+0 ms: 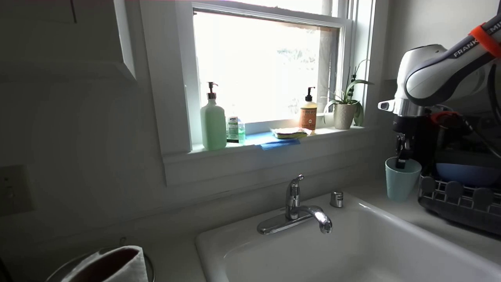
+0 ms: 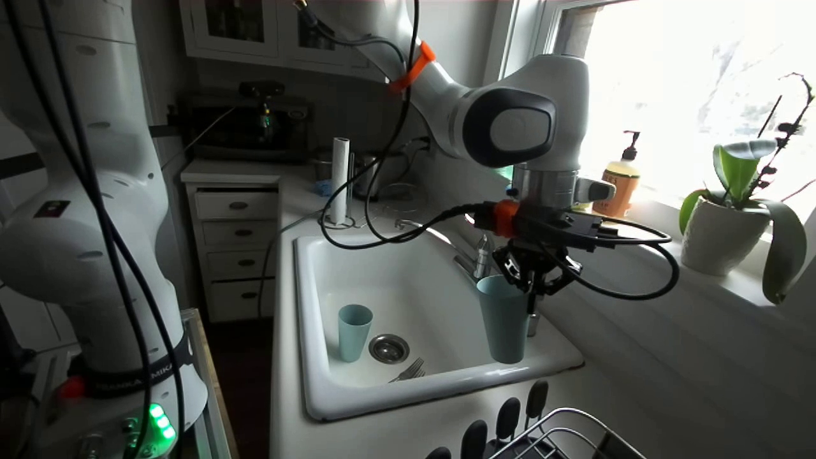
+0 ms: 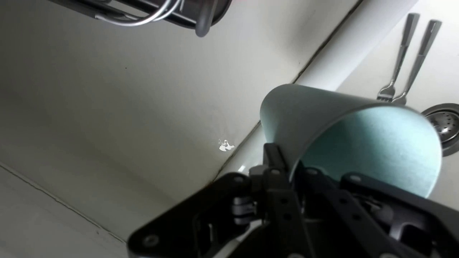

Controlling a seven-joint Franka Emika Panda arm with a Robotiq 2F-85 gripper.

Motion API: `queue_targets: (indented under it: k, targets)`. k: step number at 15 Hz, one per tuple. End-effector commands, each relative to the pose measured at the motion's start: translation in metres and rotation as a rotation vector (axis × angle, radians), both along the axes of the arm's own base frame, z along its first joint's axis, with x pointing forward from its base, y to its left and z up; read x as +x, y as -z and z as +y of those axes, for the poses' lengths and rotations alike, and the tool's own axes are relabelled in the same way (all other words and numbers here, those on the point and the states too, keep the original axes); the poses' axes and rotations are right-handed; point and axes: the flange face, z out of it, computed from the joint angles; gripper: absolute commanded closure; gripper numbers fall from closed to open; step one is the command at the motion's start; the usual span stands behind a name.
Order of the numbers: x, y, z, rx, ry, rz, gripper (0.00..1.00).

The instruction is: Move the faucet head to the left, pick up the cup on the right and pour its contents into the cup in the sink

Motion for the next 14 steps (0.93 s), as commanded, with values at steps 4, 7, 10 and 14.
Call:
queue_targets:
  k: [4, 7, 10, 14]
  targets:
    - [0.005, 0.0, 0.002, 0.001, 0.009, 0.006, 0.99]
    - [0.014, 0.001, -0.022, 0.023, 0.079, 0.011, 0.99]
    - [0.021, 0.005, -0.049, 0.054, 0.114, 0.03, 0.99]
    - [0.036, 0.02, -0.087, 0.097, 0.184, 0.058, 0.99]
